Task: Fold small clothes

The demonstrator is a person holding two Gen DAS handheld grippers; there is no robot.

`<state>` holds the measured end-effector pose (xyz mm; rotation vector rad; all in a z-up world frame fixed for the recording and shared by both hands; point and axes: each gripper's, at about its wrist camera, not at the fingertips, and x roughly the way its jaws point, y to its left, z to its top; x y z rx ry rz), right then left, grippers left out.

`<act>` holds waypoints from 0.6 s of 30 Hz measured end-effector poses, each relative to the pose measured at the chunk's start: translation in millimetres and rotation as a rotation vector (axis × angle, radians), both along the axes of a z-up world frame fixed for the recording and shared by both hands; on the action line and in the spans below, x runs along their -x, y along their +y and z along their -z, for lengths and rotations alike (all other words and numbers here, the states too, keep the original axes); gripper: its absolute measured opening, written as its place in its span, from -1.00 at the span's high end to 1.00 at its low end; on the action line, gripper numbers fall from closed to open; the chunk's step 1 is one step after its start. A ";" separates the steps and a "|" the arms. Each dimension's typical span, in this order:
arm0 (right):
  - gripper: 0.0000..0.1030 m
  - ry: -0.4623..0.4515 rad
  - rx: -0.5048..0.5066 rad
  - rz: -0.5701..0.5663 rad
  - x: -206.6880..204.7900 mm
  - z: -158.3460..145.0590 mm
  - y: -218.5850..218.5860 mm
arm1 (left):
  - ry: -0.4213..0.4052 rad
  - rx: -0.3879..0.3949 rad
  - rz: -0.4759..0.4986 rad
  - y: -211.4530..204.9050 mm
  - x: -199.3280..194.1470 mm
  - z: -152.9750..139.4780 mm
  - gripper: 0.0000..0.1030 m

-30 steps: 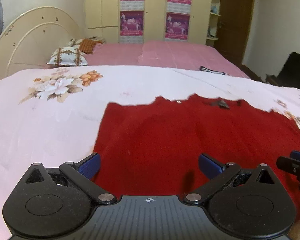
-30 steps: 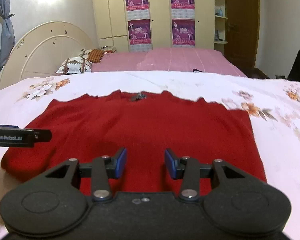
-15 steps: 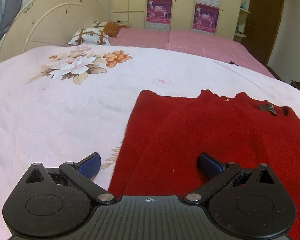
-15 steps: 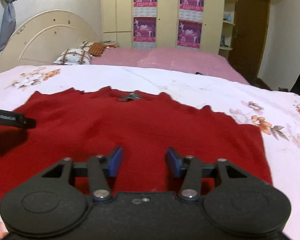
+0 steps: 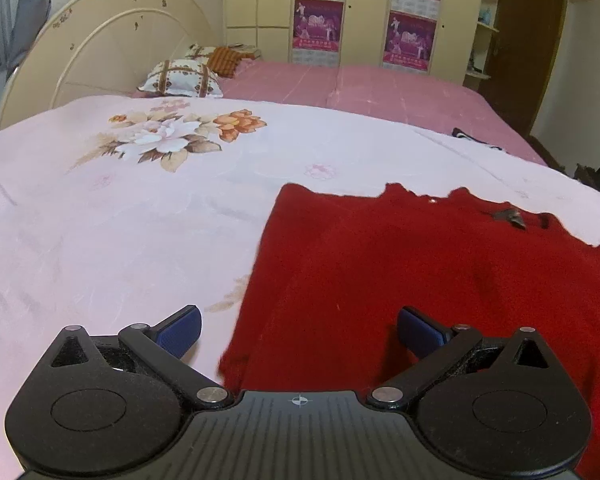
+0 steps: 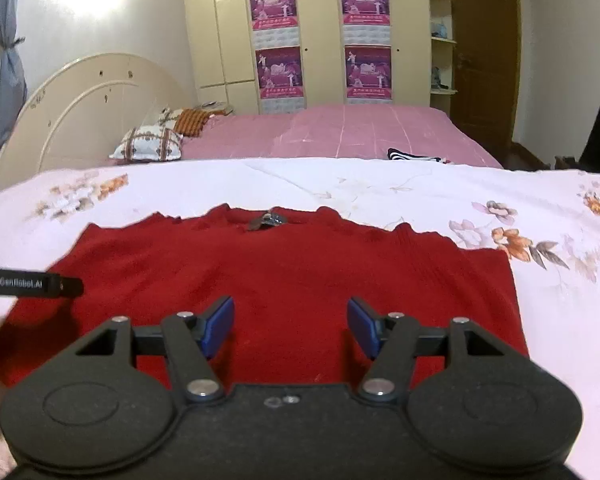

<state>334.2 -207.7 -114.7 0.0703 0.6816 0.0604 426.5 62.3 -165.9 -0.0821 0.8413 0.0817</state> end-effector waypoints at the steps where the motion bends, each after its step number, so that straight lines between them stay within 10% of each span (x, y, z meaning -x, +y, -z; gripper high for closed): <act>1: -0.19 0.000 0.000 -0.003 2.9 -0.9 1.1 | 0.004 0.003 0.003 0.2 5.1 -2.3 -1.00; 18: -0.20 0.107 0.034 -0.004 52.6 19.5 18.7 | 0.076 0.095 0.027 5.1 80.6 -1.1 -1.00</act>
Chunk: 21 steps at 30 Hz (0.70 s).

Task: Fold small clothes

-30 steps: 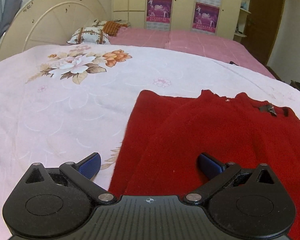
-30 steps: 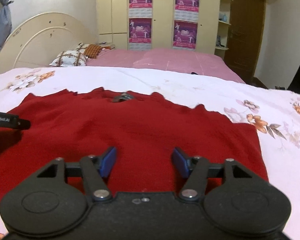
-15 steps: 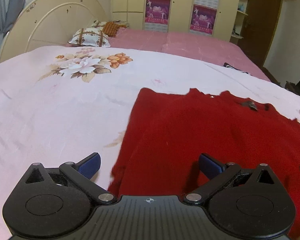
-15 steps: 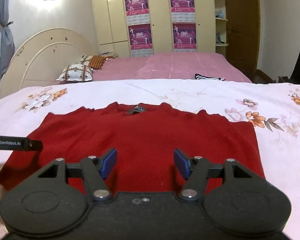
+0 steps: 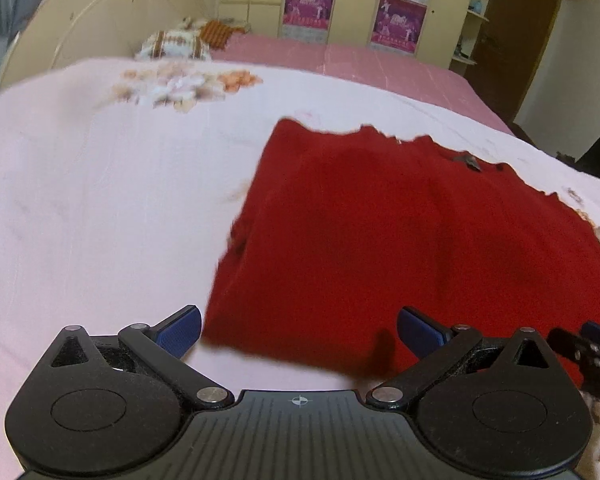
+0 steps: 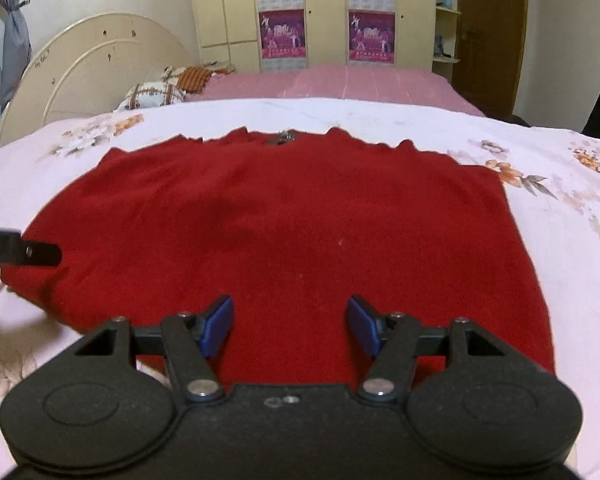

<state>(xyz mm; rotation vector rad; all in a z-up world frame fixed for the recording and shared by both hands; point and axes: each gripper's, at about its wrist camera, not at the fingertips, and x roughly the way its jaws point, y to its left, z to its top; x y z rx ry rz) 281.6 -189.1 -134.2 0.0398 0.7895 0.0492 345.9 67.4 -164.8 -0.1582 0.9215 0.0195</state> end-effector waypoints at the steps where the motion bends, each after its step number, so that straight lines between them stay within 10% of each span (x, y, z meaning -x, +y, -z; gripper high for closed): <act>1: -0.20 -0.007 -0.004 0.003 2.2 -2.2 -0.6 | 0.014 0.030 -0.005 2.2 4.2 1.6 -1.00; 16: -0.21 -0.030 -0.022 0.005 12.6 -1.4 -1.6 | -0.008 0.430 -0.113 24.4 24.4 27.8 -0.95; 19: -0.21 -0.045 -0.018 0.003 12.0 -1.1 -1.9 | -0.019 0.524 -0.145 30.4 10.1 39.0 -0.18; 21: -0.21 -0.055 -0.024 0.002 10.3 -1.0 -2.2 | -0.044 0.580 -0.188 33.9 2.4 46.5 -0.15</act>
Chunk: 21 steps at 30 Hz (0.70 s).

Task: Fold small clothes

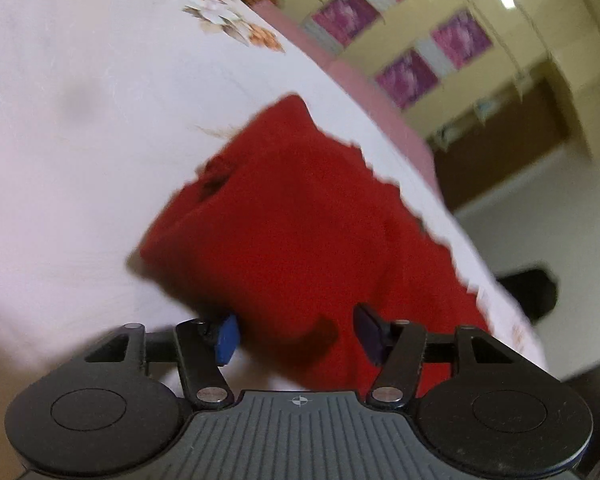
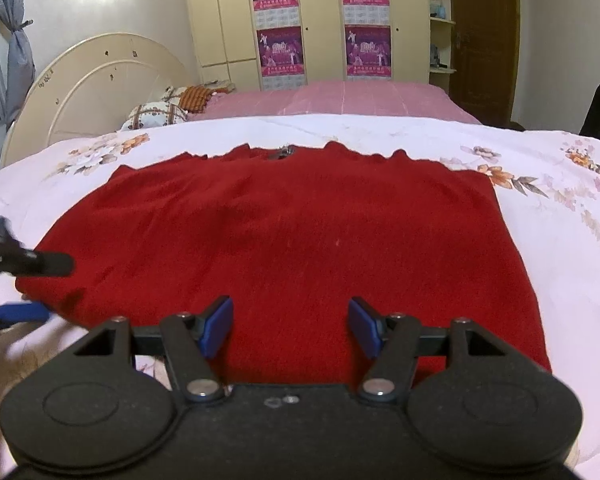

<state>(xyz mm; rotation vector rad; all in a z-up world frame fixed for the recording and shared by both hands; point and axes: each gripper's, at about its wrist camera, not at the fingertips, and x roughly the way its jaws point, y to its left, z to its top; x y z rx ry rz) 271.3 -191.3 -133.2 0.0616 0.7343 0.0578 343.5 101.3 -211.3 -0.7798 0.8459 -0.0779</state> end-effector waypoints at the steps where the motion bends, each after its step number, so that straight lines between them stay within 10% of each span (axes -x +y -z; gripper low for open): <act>1: -0.21 -0.007 -0.005 -0.003 -2.1 -0.4 -0.3 | -0.008 0.021 -0.013 0.7 -3.6 2.7 -0.15; 8: -0.12 -0.055 0.015 -0.010 -43.1 -6.3 1.0 | -0.043 0.044 -0.079 -10.2 -31.4 9.0 -0.08; 10: -0.06 -0.067 0.012 -0.010 -60.5 -7.8 2.6 | -0.028 0.041 -0.080 -11.6 -40.1 11.7 0.58; 21: -0.03 -0.082 0.186 -0.083 -82.2 26.7 32.7 | -0.137 -0.094 0.000 -23.6 -34.7 -20.5 0.66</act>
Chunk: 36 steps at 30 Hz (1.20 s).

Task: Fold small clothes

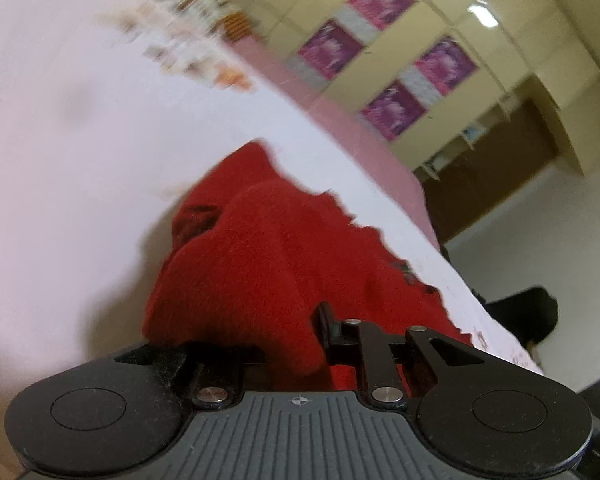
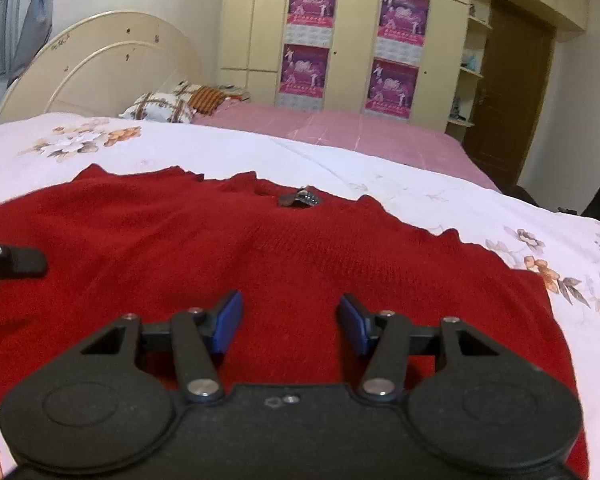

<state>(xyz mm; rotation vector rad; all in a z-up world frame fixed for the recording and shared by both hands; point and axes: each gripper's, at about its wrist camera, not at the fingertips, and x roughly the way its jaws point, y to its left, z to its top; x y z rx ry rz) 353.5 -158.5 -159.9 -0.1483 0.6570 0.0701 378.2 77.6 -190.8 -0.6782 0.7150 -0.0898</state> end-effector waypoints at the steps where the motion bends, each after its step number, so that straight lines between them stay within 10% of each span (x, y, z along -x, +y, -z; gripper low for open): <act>1: -0.03 -0.004 0.000 -0.002 0.9 -0.2 -0.3 | -0.031 -0.023 0.018 -4.0 0.4 -8.8 0.69; 15: -0.03 -0.039 -0.239 0.203 52.0 -53.6 -111.1 | -0.292 -0.202 0.562 -171.0 -7.6 -79.5 0.80; 24: -0.03 0.008 -0.323 0.345 107.7 -49.9 -179.9 | -0.158 -0.324 0.727 -233.9 4.1 -50.6 0.77; 29: -0.06 -0.014 -0.457 0.346 114.8 -61.9 -183.7 | -0.221 -0.330 0.735 -217.1 31.8 -84.3 -0.73; 36: -0.27 0.016 -0.566 0.275 93.6 -68.9 -176.4 | -0.213 -0.346 0.584 -150.1 25.6 -98.9 -0.73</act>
